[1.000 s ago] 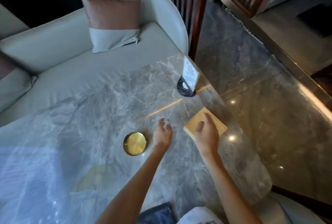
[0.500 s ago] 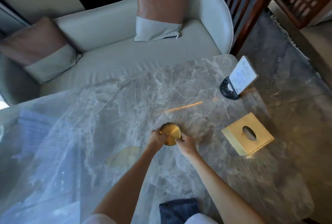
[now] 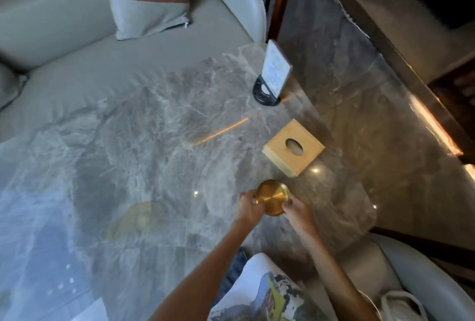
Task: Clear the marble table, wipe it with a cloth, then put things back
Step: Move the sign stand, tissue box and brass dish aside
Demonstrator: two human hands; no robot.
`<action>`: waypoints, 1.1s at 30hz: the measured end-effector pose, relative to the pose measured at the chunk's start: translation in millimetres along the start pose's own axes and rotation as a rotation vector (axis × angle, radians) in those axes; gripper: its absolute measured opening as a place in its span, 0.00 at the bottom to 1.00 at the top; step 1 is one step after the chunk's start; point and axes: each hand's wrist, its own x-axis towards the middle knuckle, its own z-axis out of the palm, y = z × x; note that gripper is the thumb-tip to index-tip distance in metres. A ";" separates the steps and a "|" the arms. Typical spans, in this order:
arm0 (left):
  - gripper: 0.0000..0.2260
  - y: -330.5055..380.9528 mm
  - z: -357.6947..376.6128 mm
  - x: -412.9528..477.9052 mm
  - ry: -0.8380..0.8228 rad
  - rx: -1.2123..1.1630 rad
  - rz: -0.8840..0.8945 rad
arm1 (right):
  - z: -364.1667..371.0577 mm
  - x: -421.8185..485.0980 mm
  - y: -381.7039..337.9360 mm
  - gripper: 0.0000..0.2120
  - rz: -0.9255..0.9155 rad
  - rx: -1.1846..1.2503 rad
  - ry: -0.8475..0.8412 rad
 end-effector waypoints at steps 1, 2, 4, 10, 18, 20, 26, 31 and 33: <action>0.20 5.2 16.4 -1.1 -0.036 0.009 0.004 | -14.7 2.5 12.3 0.08 0.022 0.042 0.028; 0.21 10.9 31.6 -2.7 -0.077 0.014 0.016 | -28.7 5.0 24.1 0.09 0.044 0.076 0.046; 0.20 29.2 55.7 -11.9 -0.169 0.036 0.056 | -55.8 10.2 43.4 0.10 0.073 0.109 0.068; 0.26 44.5 114.0 -7.9 -0.259 0.157 0.076 | -113.0 31.8 82.4 0.14 0.116 0.151 0.072; 0.28 50.5 137.7 -7.9 -0.234 0.232 0.065 | -134.2 21.2 62.5 0.15 0.163 0.188 0.085; 0.27 51.0 138.5 -8.7 -0.219 0.235 0.063 | -134.0 21.0 63.0 0.15 0.152 0.199 0.077; 0.32 52.6 120.9 -17.7 -0.191 0.151 0.075 | -136.7 21.5 57.9 0.11 0.220 0.282 0.082; 0.23 26.3 65.4 -33.2 -0.062 0.017 0.056 | -147.6 12.5 60.5 0.09 0.164 0.155 0.227; 0.19 5.7 34.3 -43.6 0.049 -0.031 0.061 | -147.4 8.1 60.9 0.10 0.084 0.072 0.291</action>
